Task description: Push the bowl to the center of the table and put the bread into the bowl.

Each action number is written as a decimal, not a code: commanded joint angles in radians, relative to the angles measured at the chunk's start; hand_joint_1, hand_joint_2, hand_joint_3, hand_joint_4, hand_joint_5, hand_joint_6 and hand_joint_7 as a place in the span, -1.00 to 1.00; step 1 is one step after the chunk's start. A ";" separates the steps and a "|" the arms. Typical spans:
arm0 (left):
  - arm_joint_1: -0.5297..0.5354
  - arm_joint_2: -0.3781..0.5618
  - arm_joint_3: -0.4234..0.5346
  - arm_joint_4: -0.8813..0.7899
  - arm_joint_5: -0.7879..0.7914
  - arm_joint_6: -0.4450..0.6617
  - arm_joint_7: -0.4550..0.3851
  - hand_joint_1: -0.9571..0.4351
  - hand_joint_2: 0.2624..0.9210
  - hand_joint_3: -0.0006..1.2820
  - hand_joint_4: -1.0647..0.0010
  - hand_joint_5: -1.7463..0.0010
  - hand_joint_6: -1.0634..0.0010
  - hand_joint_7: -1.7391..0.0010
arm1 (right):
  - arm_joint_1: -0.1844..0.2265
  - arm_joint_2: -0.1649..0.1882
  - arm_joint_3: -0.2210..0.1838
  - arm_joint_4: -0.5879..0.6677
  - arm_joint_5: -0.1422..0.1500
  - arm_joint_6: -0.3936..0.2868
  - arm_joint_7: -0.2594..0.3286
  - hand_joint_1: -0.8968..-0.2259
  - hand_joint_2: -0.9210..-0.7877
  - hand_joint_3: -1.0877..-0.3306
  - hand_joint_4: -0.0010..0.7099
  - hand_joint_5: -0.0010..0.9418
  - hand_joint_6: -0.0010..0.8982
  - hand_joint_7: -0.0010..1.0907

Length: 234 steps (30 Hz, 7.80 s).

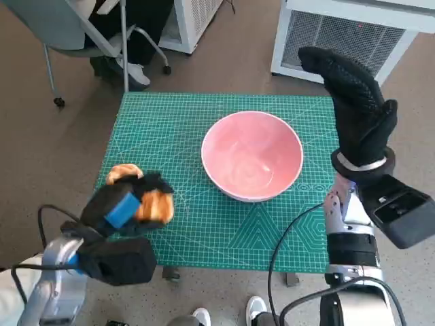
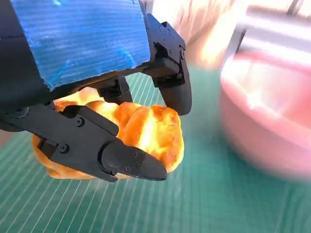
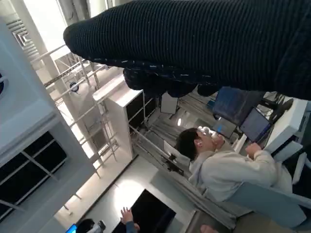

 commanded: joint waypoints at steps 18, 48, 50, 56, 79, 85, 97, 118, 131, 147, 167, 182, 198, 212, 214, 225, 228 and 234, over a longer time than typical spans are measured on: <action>-0.551 -0.233 -0.147 0.178 0.077 -0.115 0.221 0.38 1.00 -0.88 -0.34 -0.26 -0.09 -0.44 | 0.039 -0.006 0.003 -0.038 0.026 0.037 0.006 0.01 -1.00 -0.40 -1.00 0.05 -1.00 0.28; -0.944 -0.379 -0.402 0.981 0.073 -0.102 -0.143 -0.16 1.00 -0.91 0.79 0.93 0.47 0.89 | 0.078 -0.014 0.019 -0.113 0.033 0.087 0.004 -0.03 -1.00 -0.31 -1.00 0.03 -1.00 0.29; -0.942 -0.380 -0.407 0.976 0.076 -0.097 -0.156 -0.23 1.00 -0.91 0.88 0.96 0.52 0.94 | 0.080 -0.012 0.020 -0.117 0.030 0.089 0.001 -0.03 -1.00 -0.31 -1.00 0.03 -1.00 0.29; -0.889 -0.357 -0.403 0.930 0.084 -0.166 -0.090 -0.41 1.00 -0.90 0.99 1.00 0.59 0.99 | 0.085 -0.008 0.024 -0.126 0.025 0.091 -0.006 -0.03 -1.00 -0.31 -1.00 0.03 -1.00 0.29; -0.601 0.017 -0.044 0.207 -0.128 -0.102 -0.310 -0.35 1.00 -0.89 0.99 1.00 0.59 0.99 | 0.112 0.005 0.036 -0.187 0.035 0.116 -0.016 -0.03 -1.00 -0.29 -1.00 0.01 -1.00 0.28; -0.452 0.138 0.104 0.132 -0.180 -0.147 -0.299 -0.40 1.00 -0.84 0.98 0.99 0.59 0.99 | 0.116 0.011 0.037 -0.197 0.035 0.122 -0.018 -0.03 -1.00 -0.28 -1.00 0.01 -1.00 0.28; -0.219 0.282 0.247 0.132 -0.209 -0.135 -0.317 -0.38 1.00 -0.88 0.95 0.99 0.57 0.98 | 0.094 0.023 0.030 -0.152 0.048 0.114 -0.005 0.01 -1.00 -0.23 -1.00 -0.01 -1.00 0.27; -0.164 0.258 0.066 0.347 -0.113 -0.077 -0.272 -0.12 0.70 -0.99 0.80 0.98 0.47 0.97 | 0.035 0.013 0.018 -0.035 0.067 0.056 0.065 -0.05 -1.00 -0.13 -1.00 0.05 -1.00 0.26; -0.321 0.145 -0.118 0.689 -0.018 -0.102 -0.164 0.14 0.72 -0.99 0.32 0.95 0.09 0.90 | 0.041 0.000 0.014 -0.058 0.070 0.070 0.069 -0.02 -1.00 -0.18 -1.00 0.03 -1.00 0.25; -0.402 0.099 -0.172 0.980 0.002 -0.256 0.050 0.37 0.99 -0.81 -0.19 -0.32 -0.03 -0.38 | 0.061 -0.005 0.015 -0.104 0.064 0.092 0.055 0.01 -1.00 -0.24 -1.00 0.00 -1.00 0.26; -0.424 0.140 -0.045 0.589 -0.092 -0.256 0.023 0.38 1.00 -0.83 -0.24 -0.29 -0.05 -0.51 | 0.075 -0.009 0.020 -0.127 0.058 0.103 0.039 0.01 -1.00 -0.25 -1.00 -0.01 -1.00 0.26; -0.681 -0.049 -0.134 0.438 -0.107 -0.318 0.017 0.38 1.00 -0.82 -0.16 -0.36 -0.11 -0.45 | 0.056 -0.005 0.024 -0.098 0.085 0.112 0.071 -0.02 -1.00 -0.20 -1.00 -0.03 -1.00 0.23; -0.853 -0.251 -0.346 0.770 0.028 -0.335 0.002 0.38 1.00 -0.84 -0.22 -0.30 -0.11 -0.48 | 0.057 -0.010 0.028 -0.071 0.040 0.056 0.056 -0.01 -1.00 -0.17 -1.00 0.02 -1.00 0.25; -0.898 -0.278 -0.435 0.813 0.041 -0.064 -0.370 -0.13 0.89 -0.95 0.90 0.95 0.70 0.84 | 0.089 -0.012 0.029 -0.147 0.055 0.114 0.046 -0.04 -1.00 -0.23 -1.00 -0.03 -1.00 0.24; -0.890 -0.265 -0.431 0.784 0.043 -0.071 -0.372 -0.26 0.90 -0.97 0.96 0.98 0.73 0.91 | 0.092 -0.012 0.028 -0.156 0.053 0.121 0.042 -0.05 -1.00 -0.22 -1.00 -0.04 -1.00 0.23; -0.762 -0.274 -0.246 0.724 -0.142 -0.281 -0.149 -0.48 1.00 -0.95 1.00 1.00 0.74 0.97 | 0.085 -0.012 0.022 -0.174 0.021 0.122 -0.008 0.01 -1.00 -0.23 -1.00 -0.05 -1.00 0.22; -0.732 -0.289 -0.177 0.714 -0.218 -0.361 -0.082 -0.49 1.00 -0.91 1.00 1.00 0.72 0.96 | 0.073 -0.011 0.018 -0.166 0.024 0.118 -0.018 0.02 -1.00 -0.23 -1.00 -0.05 -1.00 0.21; -0.659 -0.335 -0.062 0.657 -0.340 -0.478 0.042 -0.47 1.00 -0.64 1.00 1.00 0.63 0.94 | 0.048 -0.006 0.008 -0.140 0.030 0.118 -0.036 0.03 -1.00 -0.17 -1.00 -0.04 -1.00 0.21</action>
